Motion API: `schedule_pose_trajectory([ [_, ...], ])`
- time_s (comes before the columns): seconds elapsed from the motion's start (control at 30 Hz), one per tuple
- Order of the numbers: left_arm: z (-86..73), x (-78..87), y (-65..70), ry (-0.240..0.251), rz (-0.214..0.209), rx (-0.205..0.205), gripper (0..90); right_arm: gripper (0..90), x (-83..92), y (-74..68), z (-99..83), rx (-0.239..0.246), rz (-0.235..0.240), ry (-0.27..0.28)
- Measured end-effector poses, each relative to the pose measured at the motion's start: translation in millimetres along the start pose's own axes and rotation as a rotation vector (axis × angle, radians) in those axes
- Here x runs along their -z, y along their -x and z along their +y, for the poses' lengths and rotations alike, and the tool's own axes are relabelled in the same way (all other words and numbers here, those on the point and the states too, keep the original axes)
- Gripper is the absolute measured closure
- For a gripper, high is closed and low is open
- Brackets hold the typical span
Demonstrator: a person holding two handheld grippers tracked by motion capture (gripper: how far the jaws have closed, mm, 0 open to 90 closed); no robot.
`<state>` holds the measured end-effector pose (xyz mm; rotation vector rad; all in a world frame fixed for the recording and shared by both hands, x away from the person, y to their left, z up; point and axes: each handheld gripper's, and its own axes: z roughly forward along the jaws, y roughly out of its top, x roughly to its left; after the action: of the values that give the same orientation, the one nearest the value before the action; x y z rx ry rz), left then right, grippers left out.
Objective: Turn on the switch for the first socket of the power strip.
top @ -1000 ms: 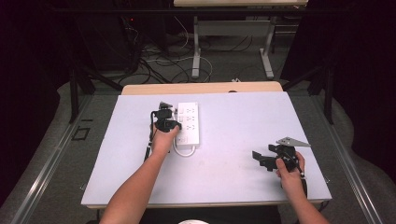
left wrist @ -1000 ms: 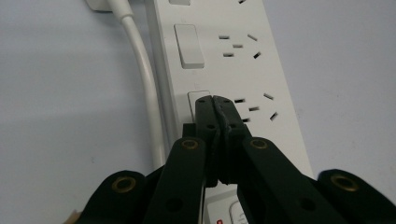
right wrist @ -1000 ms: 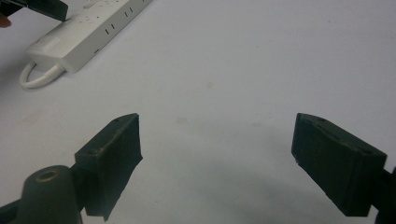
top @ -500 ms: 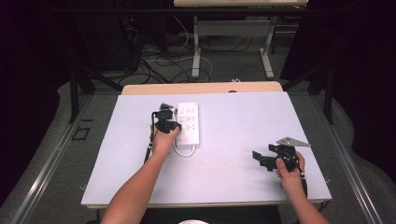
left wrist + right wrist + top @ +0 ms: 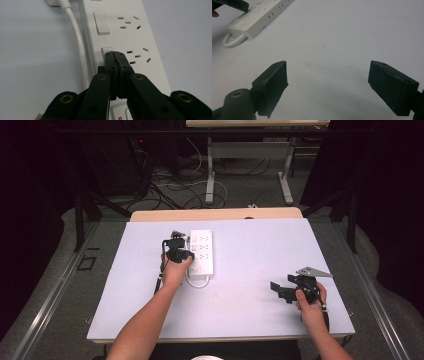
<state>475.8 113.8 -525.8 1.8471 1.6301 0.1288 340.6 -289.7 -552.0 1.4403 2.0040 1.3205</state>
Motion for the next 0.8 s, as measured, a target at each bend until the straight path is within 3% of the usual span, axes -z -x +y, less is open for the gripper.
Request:
schedule_pose_trajectory([
  [0.1, 0.4, 2.2, -2.0, -0.017, 0.005, -0.024, 88.6, 15.0, 0.0, 0.3, 0.0, 0.000, -0.001, 0.001],
  [0.2, -0.5, 3.1, -1.0, -0.007, -0.009, -0.007, 87.7, 15.0, 0.0, 0.5, 0.0, -0.003, -0.003, 0.000],
  [0.33, -1.5, 5.7, 1.6, -0.001, -0.018, -0.016, 86.6, 15.0, 0.1, 0.1, 0.0, 0.000, -0.001, -0.001],
  [0.63, -3.8, 8.5, 9.5, 0.005, -0.052, -0.046, 75.6, 15.0, 0.0, 0.2, -0.1, -0.001, -0.001, -0.002],
  [0.8, -4.8, 10.8, 13.3, 0.006, -0.052, -0.090, 69.2, 15.0, -0.1, 0.4, -0.1, -0.001, 0.000, -0.001],
])
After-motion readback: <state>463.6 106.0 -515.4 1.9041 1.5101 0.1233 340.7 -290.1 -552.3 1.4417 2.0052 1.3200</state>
